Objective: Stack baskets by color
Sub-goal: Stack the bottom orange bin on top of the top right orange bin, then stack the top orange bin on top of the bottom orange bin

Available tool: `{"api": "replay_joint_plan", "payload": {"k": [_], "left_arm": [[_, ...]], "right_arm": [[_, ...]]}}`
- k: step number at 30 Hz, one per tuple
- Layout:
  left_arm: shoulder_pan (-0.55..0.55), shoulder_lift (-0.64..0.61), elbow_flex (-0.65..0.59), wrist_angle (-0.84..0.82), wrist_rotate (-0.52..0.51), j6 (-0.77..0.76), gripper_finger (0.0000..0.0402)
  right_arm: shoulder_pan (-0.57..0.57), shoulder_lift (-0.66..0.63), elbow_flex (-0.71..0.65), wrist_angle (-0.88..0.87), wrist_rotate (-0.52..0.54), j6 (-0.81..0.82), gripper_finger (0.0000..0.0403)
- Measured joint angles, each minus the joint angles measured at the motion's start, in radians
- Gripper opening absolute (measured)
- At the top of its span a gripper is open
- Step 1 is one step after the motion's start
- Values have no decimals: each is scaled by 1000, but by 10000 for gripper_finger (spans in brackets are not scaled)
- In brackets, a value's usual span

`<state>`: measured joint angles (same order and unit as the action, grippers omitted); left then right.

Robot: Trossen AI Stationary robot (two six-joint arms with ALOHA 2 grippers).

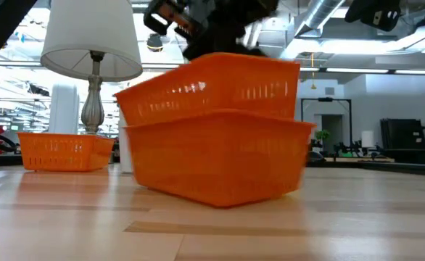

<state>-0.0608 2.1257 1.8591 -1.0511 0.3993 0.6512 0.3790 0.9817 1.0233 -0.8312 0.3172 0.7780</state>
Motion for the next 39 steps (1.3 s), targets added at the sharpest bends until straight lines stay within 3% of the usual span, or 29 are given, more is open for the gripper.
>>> {"api": "replay_joint_plan", "payload": {"k": [12,17,25,35,39], "left_arm": [[0,22,5,-14,0,22,6],[0,22,13,-23,-45,22,61],[0,21,151,-113,-78,10,165],[63,16,453,-531,-216,-253,171],[92,-45,469,-524,-223,-459,169]], "right_arm": [[0,0,0,-6,0,0,12],[0,0,0,-6,0,0,12],[0,0,0,-7,0,-1,12],[0,0,0,-7,0,-4,12],[0,0,0,-8,0,-24,12]]}}
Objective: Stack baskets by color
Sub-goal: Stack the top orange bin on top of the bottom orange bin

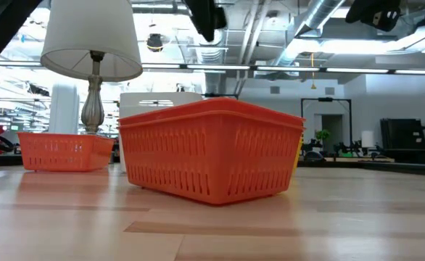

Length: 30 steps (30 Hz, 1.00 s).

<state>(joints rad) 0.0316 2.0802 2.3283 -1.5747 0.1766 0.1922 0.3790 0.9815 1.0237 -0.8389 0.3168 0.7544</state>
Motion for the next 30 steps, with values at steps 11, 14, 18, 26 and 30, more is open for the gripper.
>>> {"api": "replay_joint_plan", "payload": {"k": [11,14,18,26,30], "left_arm": [[-12,-264,-92,4,-515,-490,169],[-39,-358,-217,4,-736,-772,169],[-76,-520,-475,4,-912,-1147,169],[-86,-748,-1012,3,-878,-1709,169],[-73,-793,-1194,16,-831,-1865,169]], "right_arm": [[0,0,0,-25,0,-6,12],[0,0,0,-26,0,-6,12],[0,0,0,-28,0,-5,12],[0,0,0,-28,0,-5,12],[0,0,0,-27,0,-2,12]]}}
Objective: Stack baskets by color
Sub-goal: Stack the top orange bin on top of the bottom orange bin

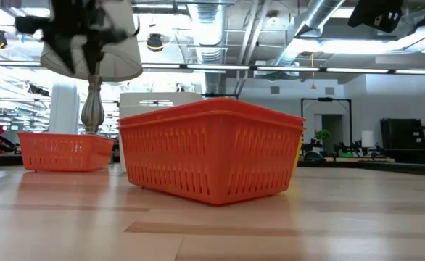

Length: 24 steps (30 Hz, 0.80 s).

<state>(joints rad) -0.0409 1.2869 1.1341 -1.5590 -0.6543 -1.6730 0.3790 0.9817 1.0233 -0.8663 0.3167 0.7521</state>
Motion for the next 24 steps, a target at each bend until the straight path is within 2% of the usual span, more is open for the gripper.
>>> {"api": "replay_joint_plan", "payload": {"k": [5,10,19,24], "left_arm": [[34,-7,-174,96,83,-38,169],[78,-6,-299,258,100,102,169],[252,-6,-387,353,163,388,169],[318,-6,-406,434,256,471,169]], "right_arm": [[-10,0,0,1,0,0,12],[-30,0,0,1,0,0,12],[-48,0,0,0,-1,-1,12],[-48,0,0,0,-1,-1,12]]}}
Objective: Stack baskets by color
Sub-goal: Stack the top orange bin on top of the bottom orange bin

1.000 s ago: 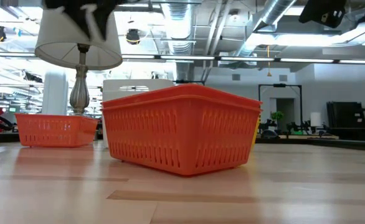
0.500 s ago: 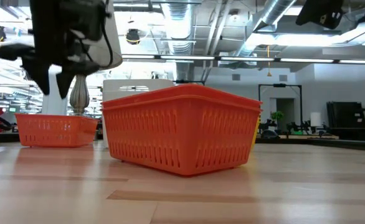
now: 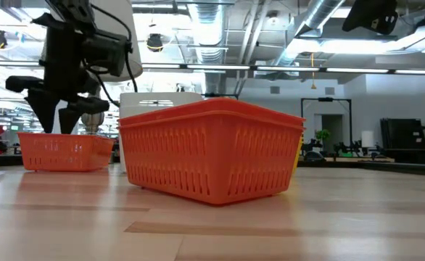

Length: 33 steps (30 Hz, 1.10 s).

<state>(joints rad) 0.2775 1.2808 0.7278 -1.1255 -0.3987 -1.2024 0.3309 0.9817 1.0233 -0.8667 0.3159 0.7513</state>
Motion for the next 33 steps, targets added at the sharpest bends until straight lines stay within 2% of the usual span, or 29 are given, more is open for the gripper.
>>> {"api": "replay_joint_plan", "payload": {"k": [7,14,17,22,28,33], "left_arm": [[15,4,-57,127,106,4,169],[15,4,-94,140,151,-46,163],[15,3,-96,143,162,-70,127],[15,2,-96,175,185,-53,19],[15,-6,-80,176,174,-63,2],[15,-46,-24,161,114,-92,0]], "right_arm": [[0,0,0,0,0,0,12],[0,0,0,0,-1,0,12],[0,0,0,0,-1,0,12],[0,0,0,0,-1,0,12],[0,0,0,0,-1,0,12],[0,0,0,0,-1,0,12]]}}
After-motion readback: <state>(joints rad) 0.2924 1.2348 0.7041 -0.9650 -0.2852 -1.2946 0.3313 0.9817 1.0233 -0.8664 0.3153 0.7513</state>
